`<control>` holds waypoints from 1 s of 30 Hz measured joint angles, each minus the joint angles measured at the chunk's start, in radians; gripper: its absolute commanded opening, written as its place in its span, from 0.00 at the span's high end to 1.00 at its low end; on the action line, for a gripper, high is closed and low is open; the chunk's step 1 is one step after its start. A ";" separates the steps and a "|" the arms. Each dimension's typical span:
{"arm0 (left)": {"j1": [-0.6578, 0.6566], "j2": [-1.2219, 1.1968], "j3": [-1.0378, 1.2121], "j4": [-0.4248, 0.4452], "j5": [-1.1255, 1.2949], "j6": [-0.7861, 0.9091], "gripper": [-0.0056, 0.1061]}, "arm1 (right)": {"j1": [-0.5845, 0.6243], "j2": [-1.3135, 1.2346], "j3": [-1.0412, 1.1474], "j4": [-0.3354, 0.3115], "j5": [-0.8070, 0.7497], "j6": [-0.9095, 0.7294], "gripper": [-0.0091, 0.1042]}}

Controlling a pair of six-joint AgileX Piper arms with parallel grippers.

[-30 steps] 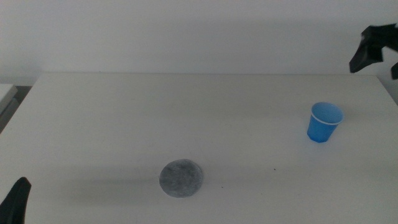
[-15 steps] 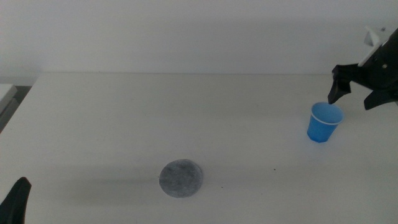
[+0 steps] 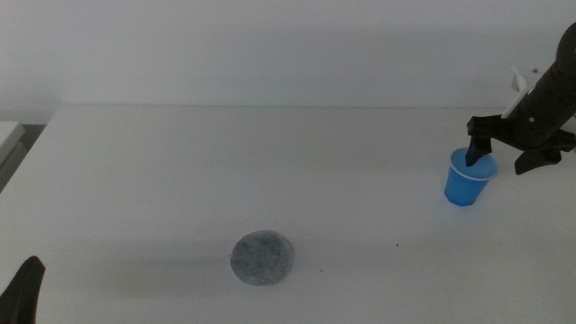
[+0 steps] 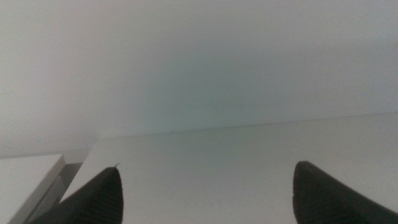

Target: Place an empty cup on a cup mat.

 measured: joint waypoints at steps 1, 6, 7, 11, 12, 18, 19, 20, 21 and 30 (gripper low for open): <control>0.000 0.000 0.000 0.000 0.000 0.000 0.11 | 0.000 0.008 0.000 0.000 -0.011 0.000 0.11; 0.000 0.000 0.000 0.000 0.000 0.000 0.11 | 0.000 0.048 0.000 0.000 -0.031 0.000 0.16; 0.000 0.000 0.000 0.000 0.000 0.000 0.11 | 0.000 0.052 0.000 -0.002 -0.031 0.000 0.18; 0.000 0.000 0.000 0.000 0.000 0.000 0.11 | 0.000 0.065 0.000 -0.002 -0.034 0.000 0.28; 0.000 0.000 0.000 0.000 0.000 0.000 0.11 | 0.000 0.066 0.000 -0.002 -0.037 0.000 0.37; 0.000 0.000 0.000 0.000 0.000 0.000 0.11 | 0.000 0.066 0.000 -0.002 -0.039 0.002 0.68; 0.000 0.000 0.000 0.000 0.000 0.000 0.11 | 0.000 0.066 0.000 -0.002 -0.039 0.002 0.72; 0.000 0.000 0.000 0.000 0.000 0.000 0.11 | 0.000 0.066 0.000 -0.002 -0.039 0.002 0.75; 0.000 0.000 0.000 0.000 0.000 0.000 0.11 | 0.000 0.066 0.000 -0.002 -0.039 0.002 0.78; 0.000 0.000 0.000 0.000 0.000 0.000 0.11 | 0.000 0.066 0.000 -0.002 -0.039 0.002 0.94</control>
